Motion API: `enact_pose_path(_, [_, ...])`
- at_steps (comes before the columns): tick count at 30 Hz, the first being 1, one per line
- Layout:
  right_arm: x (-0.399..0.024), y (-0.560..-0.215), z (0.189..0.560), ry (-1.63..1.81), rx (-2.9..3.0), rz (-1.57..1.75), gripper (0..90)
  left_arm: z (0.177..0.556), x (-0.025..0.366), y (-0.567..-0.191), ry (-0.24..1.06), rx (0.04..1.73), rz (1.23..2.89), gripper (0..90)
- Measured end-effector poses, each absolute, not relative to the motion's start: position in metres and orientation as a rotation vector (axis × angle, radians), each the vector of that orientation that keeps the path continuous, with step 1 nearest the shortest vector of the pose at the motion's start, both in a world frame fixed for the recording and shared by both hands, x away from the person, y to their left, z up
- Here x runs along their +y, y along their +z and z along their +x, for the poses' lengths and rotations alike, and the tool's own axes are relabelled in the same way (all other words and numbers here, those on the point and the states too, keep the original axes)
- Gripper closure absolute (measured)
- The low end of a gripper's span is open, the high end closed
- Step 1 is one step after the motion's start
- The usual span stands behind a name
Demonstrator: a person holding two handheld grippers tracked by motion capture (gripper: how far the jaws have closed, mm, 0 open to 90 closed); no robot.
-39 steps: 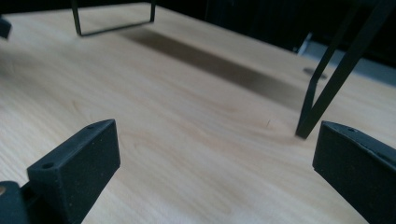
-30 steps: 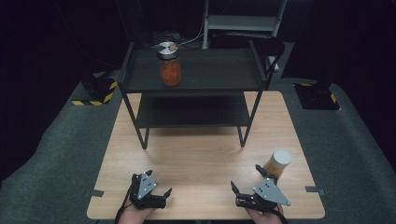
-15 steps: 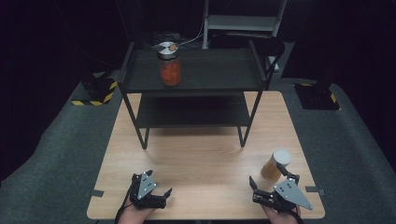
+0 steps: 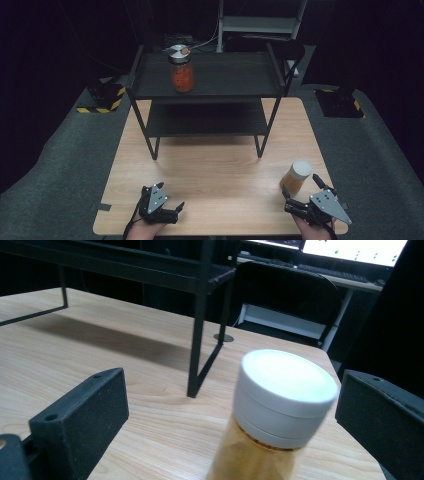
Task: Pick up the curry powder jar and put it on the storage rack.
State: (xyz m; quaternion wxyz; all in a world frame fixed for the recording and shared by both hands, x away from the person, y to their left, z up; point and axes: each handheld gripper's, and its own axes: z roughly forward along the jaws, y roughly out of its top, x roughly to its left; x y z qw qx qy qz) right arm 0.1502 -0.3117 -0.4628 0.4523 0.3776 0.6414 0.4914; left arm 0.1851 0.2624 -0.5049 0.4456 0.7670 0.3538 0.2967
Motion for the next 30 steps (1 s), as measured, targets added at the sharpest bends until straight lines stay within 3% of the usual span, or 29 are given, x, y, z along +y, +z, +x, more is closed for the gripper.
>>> enact_pose_path(16, [-0.324, -0.463, 0.175, 1.211, 1.571, 1.045, 5.3, 0.187, 0.266, -0.505, 0.714, 0.869, 1.897, 1.1])
enact_pose_path(30, [-0.336, -0.464, 0.200, 1.258, 1.610, 1.095, 25.9, 0.189, 0.269, -0.505, 0.695, 0.863, 1.892, 1.1])
